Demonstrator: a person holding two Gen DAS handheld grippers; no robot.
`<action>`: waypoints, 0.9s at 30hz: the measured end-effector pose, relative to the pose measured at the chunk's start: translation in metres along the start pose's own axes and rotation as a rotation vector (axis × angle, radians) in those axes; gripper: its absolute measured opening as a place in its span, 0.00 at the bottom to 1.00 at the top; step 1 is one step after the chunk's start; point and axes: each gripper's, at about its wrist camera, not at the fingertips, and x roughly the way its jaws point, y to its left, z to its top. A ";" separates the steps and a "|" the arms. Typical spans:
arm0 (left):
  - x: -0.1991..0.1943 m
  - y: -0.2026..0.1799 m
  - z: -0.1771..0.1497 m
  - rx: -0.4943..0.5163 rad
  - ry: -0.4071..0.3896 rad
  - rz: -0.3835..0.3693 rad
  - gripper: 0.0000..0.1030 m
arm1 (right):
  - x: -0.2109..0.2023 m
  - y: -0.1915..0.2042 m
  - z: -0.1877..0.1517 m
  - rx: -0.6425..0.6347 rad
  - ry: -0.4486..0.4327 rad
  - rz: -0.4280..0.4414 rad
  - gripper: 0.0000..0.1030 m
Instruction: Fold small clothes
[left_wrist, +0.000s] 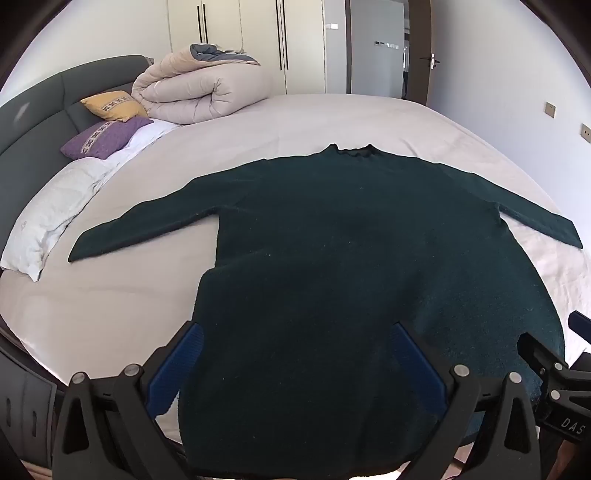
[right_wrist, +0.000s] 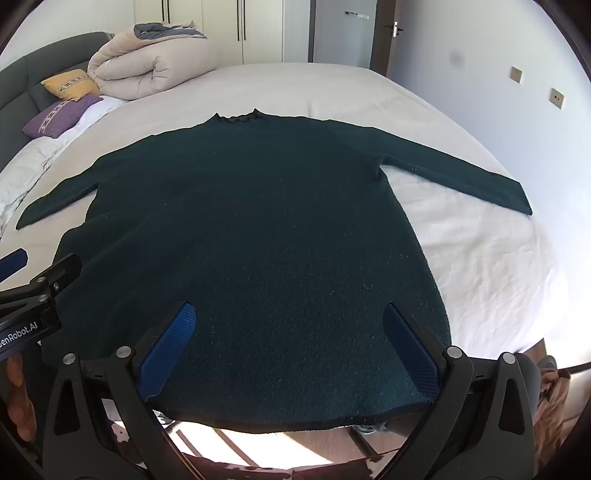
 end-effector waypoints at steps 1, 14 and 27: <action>-0.001 0.000 0.000 0.000 -0.002 -0.002 1.00 | 0.000 0.000 0.000 -0.001 0.001 -0.001 1.00; 0.006 0.005 -0.003 -0.009 0.021 -0.009 1.00 | 0.001 0.000 0.000 -0.003 0.003 -0.003 1.00; 0.007 0.002 -0.004 -0.011 0.029 -0.010 1.00 | 0.001 0.002 0.000 -0.005 0.007 -0.004 1.00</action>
